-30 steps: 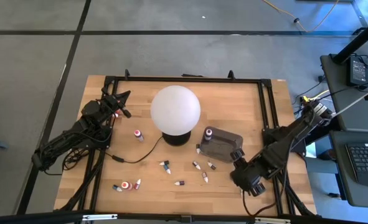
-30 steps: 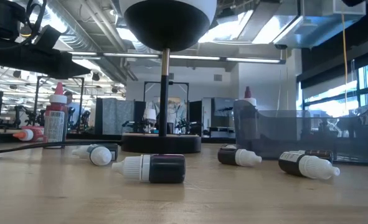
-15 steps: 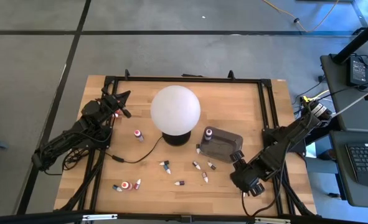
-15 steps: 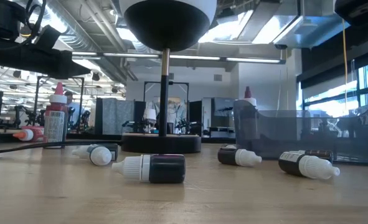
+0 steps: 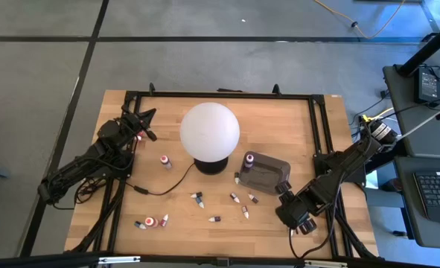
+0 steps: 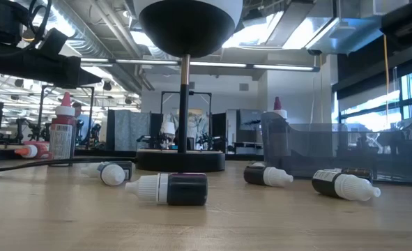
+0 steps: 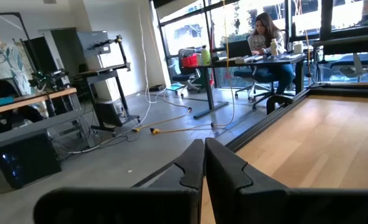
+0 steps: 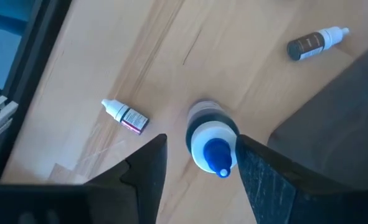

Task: Pick & Place food coloring
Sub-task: Put the large blue food coloring bottle into the black container

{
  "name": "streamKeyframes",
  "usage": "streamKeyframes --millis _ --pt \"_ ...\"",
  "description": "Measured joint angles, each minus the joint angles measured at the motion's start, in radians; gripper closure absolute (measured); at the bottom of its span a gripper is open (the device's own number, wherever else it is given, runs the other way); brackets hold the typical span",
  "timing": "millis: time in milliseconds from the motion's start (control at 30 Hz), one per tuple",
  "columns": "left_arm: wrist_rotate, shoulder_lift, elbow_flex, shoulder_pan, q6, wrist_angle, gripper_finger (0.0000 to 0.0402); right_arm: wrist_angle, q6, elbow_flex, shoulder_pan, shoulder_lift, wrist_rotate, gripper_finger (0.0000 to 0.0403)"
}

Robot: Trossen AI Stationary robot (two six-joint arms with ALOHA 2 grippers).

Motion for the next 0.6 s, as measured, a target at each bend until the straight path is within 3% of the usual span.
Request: streamKeyframes --millis 600 --pt "0.000 0.000 0.000 0.000 -0.044 0.000 0.0392 0.014 -0.082 -0.004 0.000 -0.039 0.061 0.0210"
